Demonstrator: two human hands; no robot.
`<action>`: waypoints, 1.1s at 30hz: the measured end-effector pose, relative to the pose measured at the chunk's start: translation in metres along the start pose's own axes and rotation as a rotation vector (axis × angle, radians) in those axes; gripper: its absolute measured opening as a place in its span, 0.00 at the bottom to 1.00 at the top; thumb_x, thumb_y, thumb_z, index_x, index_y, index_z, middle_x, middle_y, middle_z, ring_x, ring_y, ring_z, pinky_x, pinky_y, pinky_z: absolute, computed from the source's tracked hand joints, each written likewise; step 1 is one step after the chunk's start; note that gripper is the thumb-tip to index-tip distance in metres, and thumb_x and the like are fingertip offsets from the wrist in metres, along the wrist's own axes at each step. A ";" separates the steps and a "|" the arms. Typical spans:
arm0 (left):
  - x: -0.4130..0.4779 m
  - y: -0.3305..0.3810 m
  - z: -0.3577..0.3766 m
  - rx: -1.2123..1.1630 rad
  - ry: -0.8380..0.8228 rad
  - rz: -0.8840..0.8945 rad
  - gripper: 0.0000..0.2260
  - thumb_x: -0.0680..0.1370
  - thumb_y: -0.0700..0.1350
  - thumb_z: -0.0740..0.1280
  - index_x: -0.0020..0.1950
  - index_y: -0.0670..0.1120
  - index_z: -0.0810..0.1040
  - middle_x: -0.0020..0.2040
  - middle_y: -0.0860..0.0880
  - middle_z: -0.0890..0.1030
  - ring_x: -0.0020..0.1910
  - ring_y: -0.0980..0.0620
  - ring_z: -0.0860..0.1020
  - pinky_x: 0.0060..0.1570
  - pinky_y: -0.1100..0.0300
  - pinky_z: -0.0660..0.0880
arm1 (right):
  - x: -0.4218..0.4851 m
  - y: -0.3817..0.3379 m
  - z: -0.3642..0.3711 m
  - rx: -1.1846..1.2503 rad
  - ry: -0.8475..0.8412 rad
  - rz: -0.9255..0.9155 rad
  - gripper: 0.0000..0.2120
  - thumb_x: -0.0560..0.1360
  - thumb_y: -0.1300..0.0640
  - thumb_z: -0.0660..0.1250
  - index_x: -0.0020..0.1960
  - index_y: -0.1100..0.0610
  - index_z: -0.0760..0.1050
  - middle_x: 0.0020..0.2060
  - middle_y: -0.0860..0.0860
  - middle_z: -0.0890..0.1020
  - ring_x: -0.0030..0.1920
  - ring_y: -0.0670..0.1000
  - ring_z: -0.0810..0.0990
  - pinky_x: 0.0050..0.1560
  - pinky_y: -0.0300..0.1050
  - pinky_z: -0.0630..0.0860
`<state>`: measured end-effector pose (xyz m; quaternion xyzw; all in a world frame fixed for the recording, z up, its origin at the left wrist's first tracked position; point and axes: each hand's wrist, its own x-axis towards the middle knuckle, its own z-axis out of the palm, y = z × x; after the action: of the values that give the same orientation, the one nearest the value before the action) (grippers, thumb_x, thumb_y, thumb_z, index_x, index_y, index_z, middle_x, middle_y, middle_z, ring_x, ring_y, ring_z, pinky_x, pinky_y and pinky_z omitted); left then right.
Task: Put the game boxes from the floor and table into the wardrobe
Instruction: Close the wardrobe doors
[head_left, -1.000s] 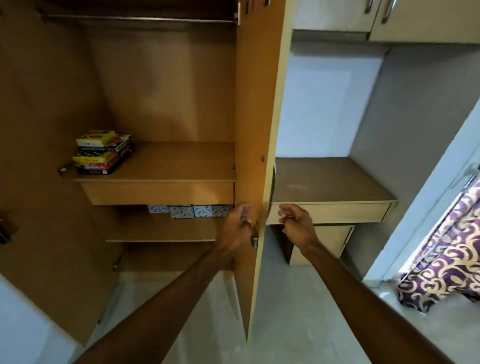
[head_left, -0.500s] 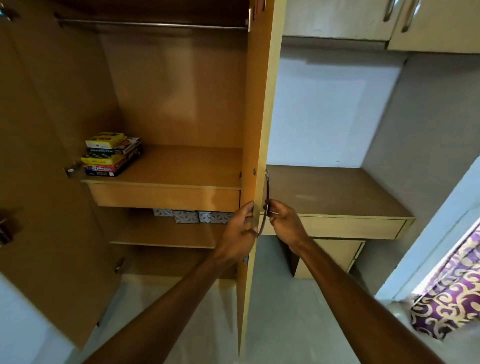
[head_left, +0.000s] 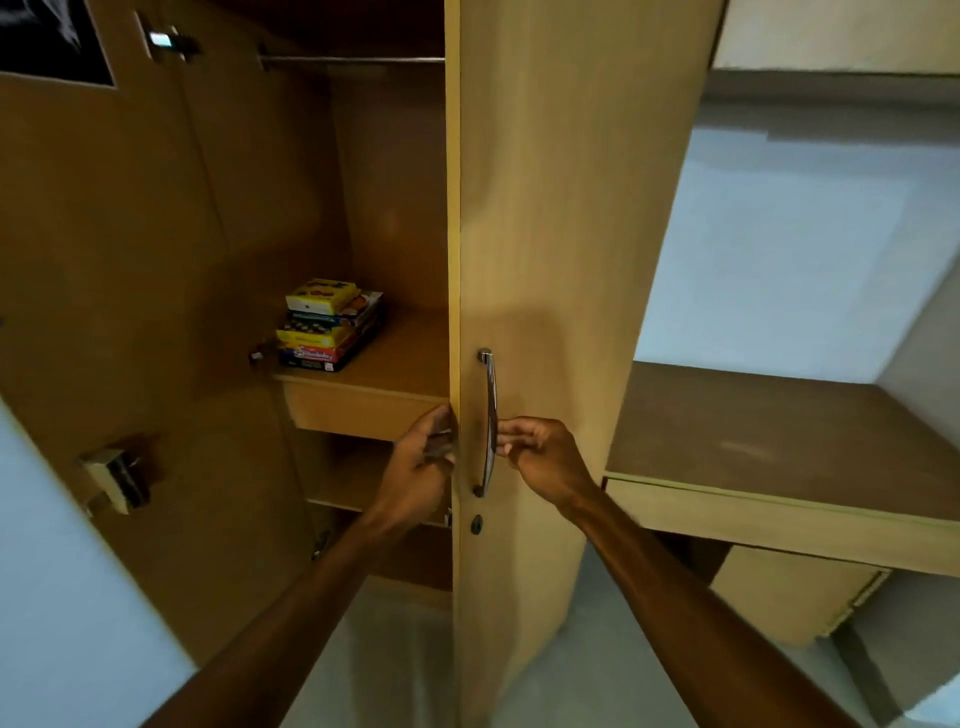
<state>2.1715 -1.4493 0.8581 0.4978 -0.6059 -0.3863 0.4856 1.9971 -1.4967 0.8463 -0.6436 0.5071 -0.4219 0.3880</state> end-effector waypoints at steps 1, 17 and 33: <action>0.011 -0.005 -0.008 0.004 0.007 -0.012 0.26 0.78 0.31 0.61 0.72 0.52 0.67 0.62 0.58 0.75 0.61 0.61 0.74 0.46 0.72 0.76 | 0.011 0.000 0.009 -0.020 0.014 -0.001 0.13 0.75 0.67 0.67 0.59 0.61 0.80 0.52 0.56 0.85 0.52 0.51 0.84 0.59 0.46 0.80; 0.222 -0.053 -0.113 0.046 -0.099 -0.033 0.26 0.77 0.29 0.61 0.73 0.44 0.66 0.60 0.53 0.75 0.57 0.58 0.74 0.46 0.73 0.74 | 0.221 -0.011 0.120 -0.194 0.336 -0.054 0.05 0.72 0.61 0.74 0.47 0.60 0.83 0.42 0.53 0.86 0.45 0.53 0.84 0.53 0.48 0.81; 0.332 -0.079 -0.116 -0.015 -0.218 -0.099 0.26 0.80 0.31 0.59 0.74 0.51 0.65 0.60 0.59 0.76 0.60 0.62 0.75 0.64 0.53 0.75 | 0.316 0.006 0.129 -0.230 0.459 -0.048 0.06 0.73 0.59 0.73 0.48 0.60 0.84 0.45 0.55 0.86 0.45 0.53 0.84 0.53 0.47 0.81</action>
<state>2.2919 -1.7889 0.8777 0.4786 -0.6268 -0.4662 0.4009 2.1567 -1.7982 0.8441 -0.5829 0.6109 -0.5057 0.1769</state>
